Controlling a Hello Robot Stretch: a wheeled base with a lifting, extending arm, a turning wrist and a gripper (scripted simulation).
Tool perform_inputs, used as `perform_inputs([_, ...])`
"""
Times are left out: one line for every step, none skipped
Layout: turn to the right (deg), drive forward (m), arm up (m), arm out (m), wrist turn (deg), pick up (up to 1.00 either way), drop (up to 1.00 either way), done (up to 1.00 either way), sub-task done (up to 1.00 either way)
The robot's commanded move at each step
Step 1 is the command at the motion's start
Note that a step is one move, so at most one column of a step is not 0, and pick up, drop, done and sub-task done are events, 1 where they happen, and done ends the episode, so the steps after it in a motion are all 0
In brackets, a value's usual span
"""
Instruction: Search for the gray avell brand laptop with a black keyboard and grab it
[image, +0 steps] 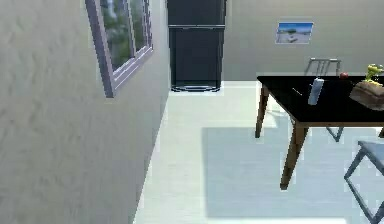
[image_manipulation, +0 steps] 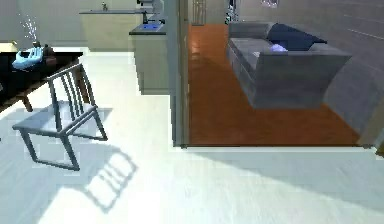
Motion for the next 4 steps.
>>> perform_inputs([45.0,0.0,0.0,0.0,0.0,0.0,0.0,0.0,0.0])
perform_inputs([45.0,0.0,0.0,0.0,0.0,0.0,0.0,0.0,0.0])
perform_inputs([12.0,0.0,0.0,0.0,0.0,0.0,0.0,0.0,0.0])
perform_inputs([3.0,0.0,0.0,0.0,0.0,0.0,0.0,0.0,0.0])
